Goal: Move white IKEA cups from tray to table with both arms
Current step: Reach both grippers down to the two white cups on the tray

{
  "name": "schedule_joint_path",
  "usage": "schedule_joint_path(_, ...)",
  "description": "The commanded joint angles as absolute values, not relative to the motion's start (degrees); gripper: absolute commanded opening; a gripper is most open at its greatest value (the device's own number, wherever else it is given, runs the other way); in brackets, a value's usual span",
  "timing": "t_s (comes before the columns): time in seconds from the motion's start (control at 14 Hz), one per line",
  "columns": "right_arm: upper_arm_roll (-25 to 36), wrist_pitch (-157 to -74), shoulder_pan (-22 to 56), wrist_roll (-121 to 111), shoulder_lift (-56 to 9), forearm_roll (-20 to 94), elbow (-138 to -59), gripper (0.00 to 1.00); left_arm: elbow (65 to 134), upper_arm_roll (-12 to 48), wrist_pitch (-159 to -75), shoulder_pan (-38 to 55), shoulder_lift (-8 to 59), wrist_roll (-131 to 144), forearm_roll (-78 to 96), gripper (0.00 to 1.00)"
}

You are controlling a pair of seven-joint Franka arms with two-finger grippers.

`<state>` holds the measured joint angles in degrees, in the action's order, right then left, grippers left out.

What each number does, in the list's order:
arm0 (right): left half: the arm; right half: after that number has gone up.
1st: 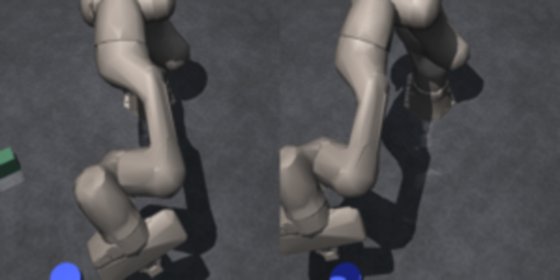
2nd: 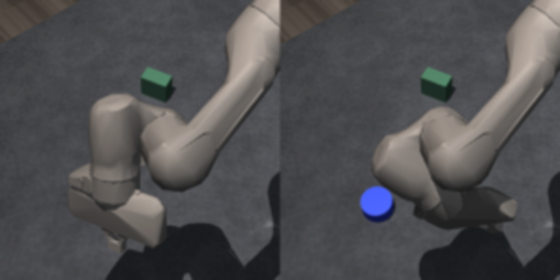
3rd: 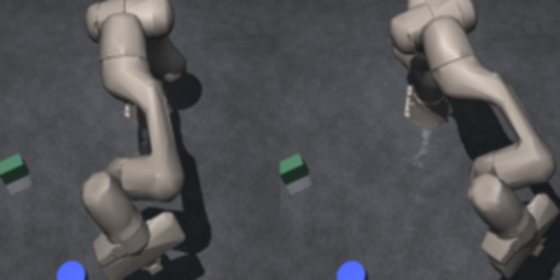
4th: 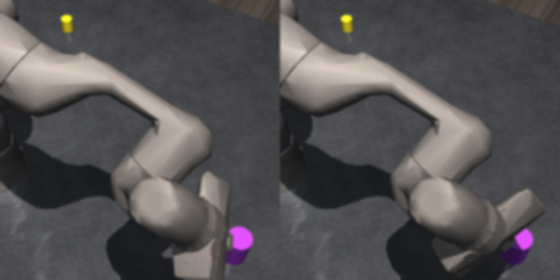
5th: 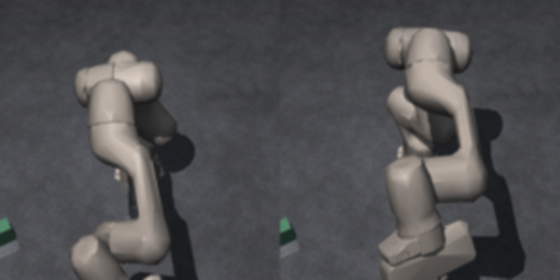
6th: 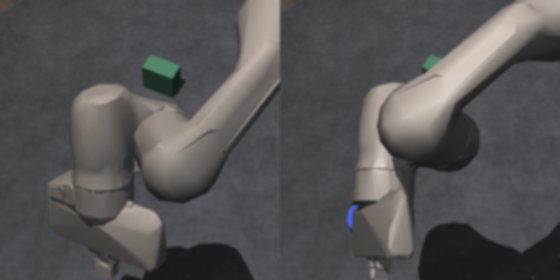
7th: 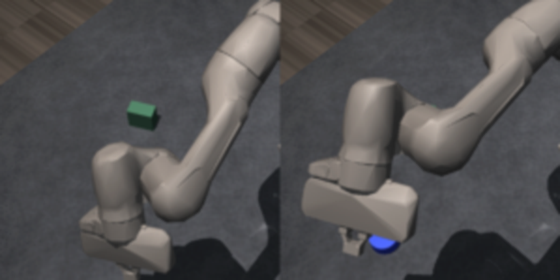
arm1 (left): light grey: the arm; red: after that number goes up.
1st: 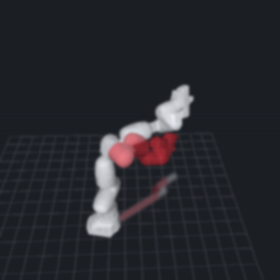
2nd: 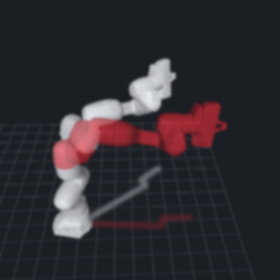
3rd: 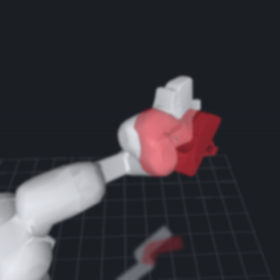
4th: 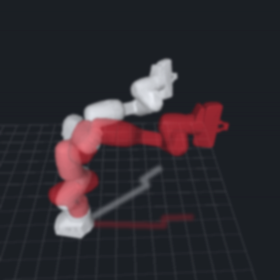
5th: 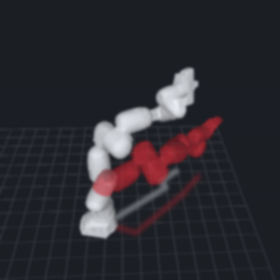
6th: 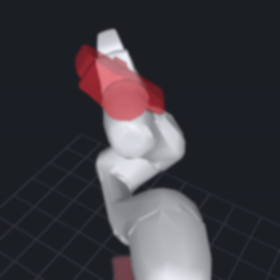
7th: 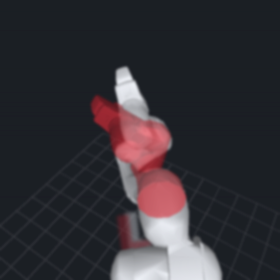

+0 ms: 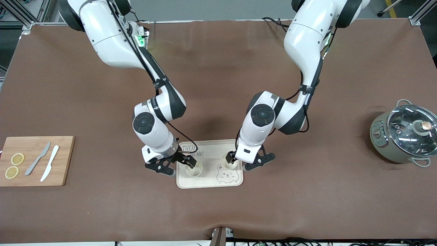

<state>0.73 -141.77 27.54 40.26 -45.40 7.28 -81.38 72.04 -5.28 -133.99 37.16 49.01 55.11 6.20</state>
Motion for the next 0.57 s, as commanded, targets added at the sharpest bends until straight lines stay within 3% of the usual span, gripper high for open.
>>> schedule_joint_path(0.0,1.6,-141.8,28.3,41.2,-47.3,6.3,-79.6,1.00,70.8,-5.5,-135.9,38.4,51.1,56.5,7.3,1.00)
schedule_joint_path(0.43,1.6,-141.9,28.6,41.4,-48.9,4.3,-78.8,1.00,71.0,-5.5,-136.4,38.5,52.4,56.2,7.2,1.00)
schedule_joint_path(0.5,1.6,-142.1,28.8,41.4,-49.2,4.3,-78.6,1.00,71.0,-5.5,-136.4,38.4,52.4,56.2,7.2,0.93)
